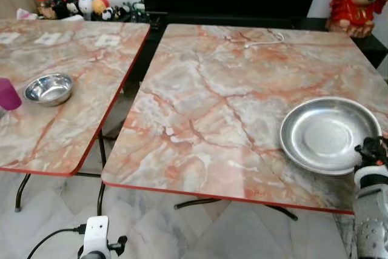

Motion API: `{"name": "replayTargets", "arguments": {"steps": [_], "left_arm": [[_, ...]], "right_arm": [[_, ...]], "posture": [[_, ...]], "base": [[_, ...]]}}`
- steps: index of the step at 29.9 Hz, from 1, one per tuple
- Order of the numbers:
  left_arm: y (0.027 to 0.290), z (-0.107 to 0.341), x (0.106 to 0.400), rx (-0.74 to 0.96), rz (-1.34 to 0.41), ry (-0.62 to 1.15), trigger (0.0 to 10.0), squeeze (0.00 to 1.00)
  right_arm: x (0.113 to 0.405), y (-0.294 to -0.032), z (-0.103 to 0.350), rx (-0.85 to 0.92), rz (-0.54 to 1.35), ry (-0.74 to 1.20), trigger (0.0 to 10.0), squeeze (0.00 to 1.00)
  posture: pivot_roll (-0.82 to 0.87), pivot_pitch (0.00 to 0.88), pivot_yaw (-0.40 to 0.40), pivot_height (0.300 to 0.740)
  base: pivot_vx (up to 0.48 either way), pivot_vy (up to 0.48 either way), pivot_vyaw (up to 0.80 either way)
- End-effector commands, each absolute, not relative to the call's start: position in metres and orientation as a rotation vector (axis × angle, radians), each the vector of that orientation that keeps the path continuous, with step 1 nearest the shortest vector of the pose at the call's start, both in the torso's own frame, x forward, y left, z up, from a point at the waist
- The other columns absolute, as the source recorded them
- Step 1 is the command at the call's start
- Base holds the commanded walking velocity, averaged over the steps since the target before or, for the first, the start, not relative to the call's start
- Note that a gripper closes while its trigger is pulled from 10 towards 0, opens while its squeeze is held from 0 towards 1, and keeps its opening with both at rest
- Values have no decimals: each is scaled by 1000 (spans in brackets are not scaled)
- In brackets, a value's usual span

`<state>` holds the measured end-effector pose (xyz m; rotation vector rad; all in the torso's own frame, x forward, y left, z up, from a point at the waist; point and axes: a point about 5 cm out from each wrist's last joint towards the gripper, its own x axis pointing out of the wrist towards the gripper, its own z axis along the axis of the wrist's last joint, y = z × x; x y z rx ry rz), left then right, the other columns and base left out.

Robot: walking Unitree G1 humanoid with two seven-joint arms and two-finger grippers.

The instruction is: Setting the table

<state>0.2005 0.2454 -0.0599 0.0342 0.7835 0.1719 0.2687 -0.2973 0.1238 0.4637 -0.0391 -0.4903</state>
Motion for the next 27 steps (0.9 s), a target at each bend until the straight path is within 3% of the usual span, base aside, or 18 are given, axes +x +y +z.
{"name": "replayTargets", "arguments": {"steps": [1,16,23,27], "left_arm": [[247,-61,199,46,169,799,10000,0],[244,-62,198,41,165,803,10000,0],[243,-62,198,41,162,804,10000,0],[243,-62,198,40,161,803,10000,0]], "right_arm": [[268,-301,120,472,-501,10,10000,0],[264,-318,114,523,-502,213,10000,0],[271,-304,121,744,-388,207,10000,0],[269,-299,117,722,-357,242,10000,0]], "posture": [[35,56,-19,740],[33,40,-28,740],[32,32,-27,740],[34,29,-29,740]], "base": [[0,0,0],[0,0,0],[0,0,0],[0,0,0]]}}
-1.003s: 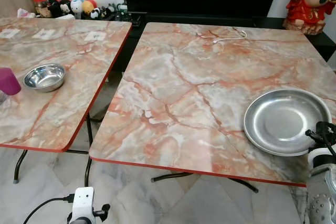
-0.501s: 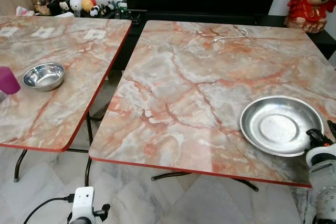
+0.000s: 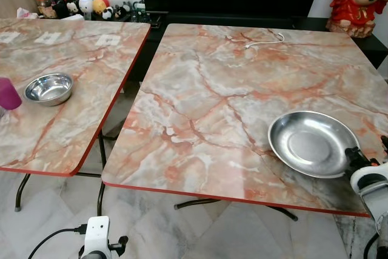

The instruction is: Setting the table

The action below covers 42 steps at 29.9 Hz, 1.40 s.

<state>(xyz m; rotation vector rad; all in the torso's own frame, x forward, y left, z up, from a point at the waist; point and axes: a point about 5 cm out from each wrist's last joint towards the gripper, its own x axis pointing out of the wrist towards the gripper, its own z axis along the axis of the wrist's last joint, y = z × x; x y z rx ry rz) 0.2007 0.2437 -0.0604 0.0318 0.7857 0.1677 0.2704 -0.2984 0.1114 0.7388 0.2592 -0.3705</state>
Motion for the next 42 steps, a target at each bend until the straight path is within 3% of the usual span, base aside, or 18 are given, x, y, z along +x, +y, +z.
{"name": "replayTargets", "arguments": {"steps": [1,10,19,20,21,22,23,27,28,29,34,35,36,37,42], "left_arm": [[243,-62,198,39,162,803,10000,0],[244,-63,196,38,162,808,10000,0],[244,-63,196,38,162,810,10000,0],[244,-63,196,38,163,811,10000,0],[244,-63,196,38,164,811,10000,0],[244,-63,196,38,164,811,10000,0],[244,-63,196,37,164,811,10000,0],[243,-63,196,36,164,810,10000,0],[243,-63,196,36,164,809,10000,0],[243,-63,197,36,164,809,10000,0],[244,-63,197,37,165,808,10000,0],[244,-63,197,37,164,808,10000,0],[244,-63,197,37,164,808,10000,0],[244,-62,198,37,164,807,10000,0],[244,-62,198,36,166,804,10000,0]], "right_arm": [[268,-299,114,708,-355,259,10000,0],[256,-298,104,657,-346,363,10000,0],[259,-297,107,664,-323,341,10000,0],[260,-296,109,664,-313,338,10000,118],[261,-294,110,660,-301,338,10000,808],[261,-294,110,657,-299,339,10000,808],[262,-294,110,652,-297,342,10000,1000],[262,-294,108,641,-302,350,10000,976],[262,-294,108,629,-302,354,10000,780],[262,-294,108,615,-299,357,10000,0],[262,-294,108,574,-294,364,10000,0],[263,-293,108,576,-292,364,10000,71],[263,-293,108,576,-292,364,10000,71],[263,-292,108,571,-286,364,10000,1000],[262,-293,108,523,-293,378,10000,1000]], "posture": [[34,28,-29,740],[30,27,-30,740],[33,24,-30,740],[33,24,-30,740],[35,24,-30,740],[35,24,-30,740],[37,24,-31,740],[36,26,-31,740],[38,27,-32,740],[38,28,-31,740],[35,31,-31,740],[35,32,-31,740],[35,32,-31,740],[38,34,-31,740],[38,34,-32,740]], "base": [[0,0,0],[0,0,0],[0,0,0],[0,0,0],[0,0,0],[0,0,0],[0,0,0],[0,0,0],[0,0,0],[0,0,0],[0,0,0],[0,0,0],[0,0,0],[0,0,0],[0,0,0]]}}
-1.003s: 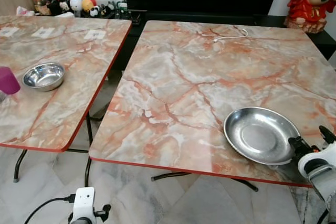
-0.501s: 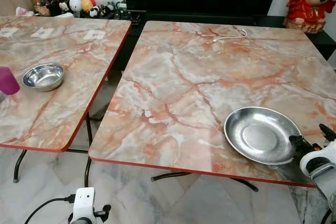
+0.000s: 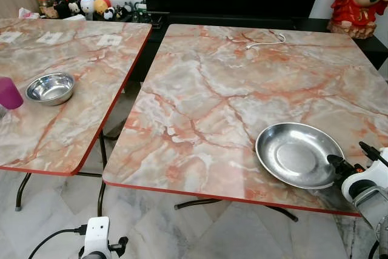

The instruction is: Setting the table

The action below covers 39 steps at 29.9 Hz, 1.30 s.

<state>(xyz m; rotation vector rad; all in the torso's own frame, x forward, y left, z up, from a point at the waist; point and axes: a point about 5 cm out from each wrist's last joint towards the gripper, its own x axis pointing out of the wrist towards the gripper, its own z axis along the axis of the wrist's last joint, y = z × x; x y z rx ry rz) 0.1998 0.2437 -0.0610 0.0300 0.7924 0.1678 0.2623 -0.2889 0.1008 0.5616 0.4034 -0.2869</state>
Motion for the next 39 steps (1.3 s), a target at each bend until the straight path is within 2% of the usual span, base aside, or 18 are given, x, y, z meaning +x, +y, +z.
{"name": "replayTargets", "arguments": {"steps": [1,2,3,14,15,19,20,24,25,26,27,38,39], "left_arm": [[244,-62,199,36,167,803,10000,0],[244,-62,199,36,167,803,10000,0],[244,-62,199,36,167,802,10000,0],[244,-61,199,34,168,798,10000,0],[244,-61,199,33,168,798,10000,0],[244,-61,199,33,168,798,10000,0],[244,-61,199,32,168,798,10000,0],[243,-62,199,28,169,797,10000,0],[243,-62,200,27,169,796,10000,0],[243,-62,200,27,169,796,10000,0],[243,-61,200,26,169,796,10000,0],[242,-61,200,39,148,797,10000,0],[242,-61,200,40,146,797,10000,0]], "right_arm": [[262,-294,107,480,-300,389,10000,196],[262,-294,107,480,-300,389,10000,196],[262,-293,107,477,-299,387,10000,0],[263,-290,108,351,-264,403,10000,0],[263,-289,108,358,-257,397,10000,600],[263,-289,109,362,-251,394,10000,600],[264,-288,110,381,-247,383,10000,1000],[266,-287,112,416,-241,361,10000,1000],[267,-286,113,427,-236,352,10000,788],[267,-286,114,446,-232,343,10000,255],[267,-286,115,474,-229,332,10000,0],[270,-278,126,550,-143,259,10000,0],[269,-277,125,531,-137,273,10000,35]], "posture": [[40,34,-33,740],[40,34,-33,740],[41,34,-33,740],[40,40,-33,740],[39,42,-34,740],[39,42,-34,740],[42,43,-34,740],[43,44,-35,740],[41,44,-35,740],[41,44,-35,740],[41,45,-36,740],[39,47,-34,740],[40,47,-34,740]], "base": [[0,0,0],[0,0,0],[0,0,0],[0,0,0],[0,0,0],[0,0,0],[0,0,0],[0,0,0],[0,0,0],[0,0,0],[0,0,0],[0,0,0],[0,0,0]]}}
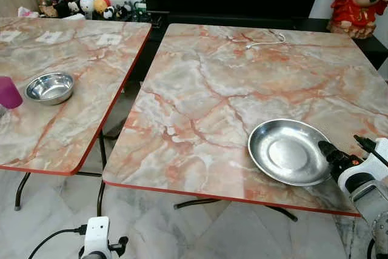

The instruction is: Setting the table

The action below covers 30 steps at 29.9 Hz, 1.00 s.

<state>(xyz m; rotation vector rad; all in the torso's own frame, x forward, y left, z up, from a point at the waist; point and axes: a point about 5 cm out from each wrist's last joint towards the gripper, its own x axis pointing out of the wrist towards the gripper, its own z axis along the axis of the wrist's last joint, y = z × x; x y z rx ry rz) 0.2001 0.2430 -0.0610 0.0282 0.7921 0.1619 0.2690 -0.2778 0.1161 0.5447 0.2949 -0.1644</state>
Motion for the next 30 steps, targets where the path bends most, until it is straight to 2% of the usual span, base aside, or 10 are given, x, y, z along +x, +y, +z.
{"name": "replayTargets", "arguments": {"steps": [1,2,3,10,14,15,16,23,25,30], "left_arm": [[242,-61,200,39,146,797,10000,0],[243,-61,200,37,147,797,10000,0],[243,-61,200,37,147,797,10000,0],[243,-62,199,36,150,798,10000,0],[242,-62,200,35,150,797,10000,0],[241,-62,200,35,150,797,10000,0],[241,-62,200,34,150,797,10000,0],[240,-62,200,31,149,798,10000,0],[240,-62,200,27,150,798,10000,0],[239,-62,199,15,156,790,10000,0]], "right_arm": [[269,-276,124,526,-140,284,10000,35],[267,-278,121,488,-156,311,10000,929],[267,-279,120,480,-159,317,10000,1000],[262,-286,112,337,-216,389,10000,1000],[265,-289,119,393,-221,305,10000,1000],[268,-288,129,422,-202,225,10000,686],[271,-285,143,425,-170,117,10000,0],[266,-293,166,345,-213,-97,10000,0],[261,-293,163,137,-262,-80,10000,0],[255,-277,151,21,-273,-112,10000,0]], "posture": [[40,47,-34,740],[40,48,-36,740],[40,48,-36,740],[40,47,-36,740],[42,47,-38,740],[42,47,-38,740],[42,47,-38,740],[44,43,-43,740],[42,42,-43,740],[40,29,-50,740]], "base": [[0,0,0],[0,0,0],[0,0,0],[0,0,0],[0,0,0],[0,0,0],[0,0,0],[0,0,0],[0,0,0],[0,0,0]]}}
